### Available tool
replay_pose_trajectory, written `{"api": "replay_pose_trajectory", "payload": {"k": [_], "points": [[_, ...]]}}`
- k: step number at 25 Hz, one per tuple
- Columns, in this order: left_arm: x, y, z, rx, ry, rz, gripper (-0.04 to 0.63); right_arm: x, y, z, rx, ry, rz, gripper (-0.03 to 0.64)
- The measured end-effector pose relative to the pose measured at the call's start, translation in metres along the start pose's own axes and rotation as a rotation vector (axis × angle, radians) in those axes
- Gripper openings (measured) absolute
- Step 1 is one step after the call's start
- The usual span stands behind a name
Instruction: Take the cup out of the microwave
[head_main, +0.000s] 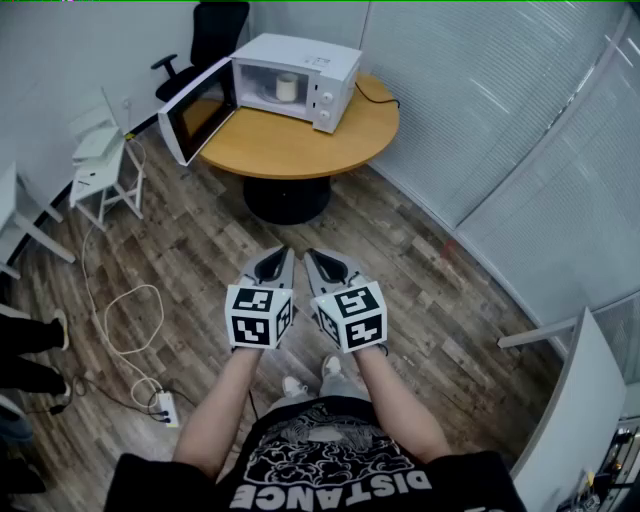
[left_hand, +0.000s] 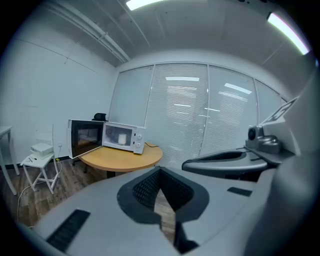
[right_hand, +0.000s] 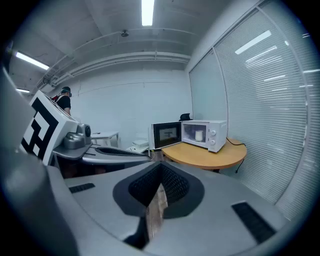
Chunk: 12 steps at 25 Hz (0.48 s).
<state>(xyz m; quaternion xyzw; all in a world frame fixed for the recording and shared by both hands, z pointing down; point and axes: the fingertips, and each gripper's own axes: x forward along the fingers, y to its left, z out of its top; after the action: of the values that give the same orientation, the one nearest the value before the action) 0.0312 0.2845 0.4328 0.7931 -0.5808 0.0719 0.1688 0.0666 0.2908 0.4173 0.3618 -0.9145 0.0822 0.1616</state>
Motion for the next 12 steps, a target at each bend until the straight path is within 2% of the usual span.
{"api": "replay_pose_trajectory", "payload": {"k": [12], "points": [[0.017, -0.009, 0.000, 0.006, 0.006, 0.001, 0.009, 0.003, -0.016, -0.004, 0.011, -0.005, -0.001, 0.015]]}}
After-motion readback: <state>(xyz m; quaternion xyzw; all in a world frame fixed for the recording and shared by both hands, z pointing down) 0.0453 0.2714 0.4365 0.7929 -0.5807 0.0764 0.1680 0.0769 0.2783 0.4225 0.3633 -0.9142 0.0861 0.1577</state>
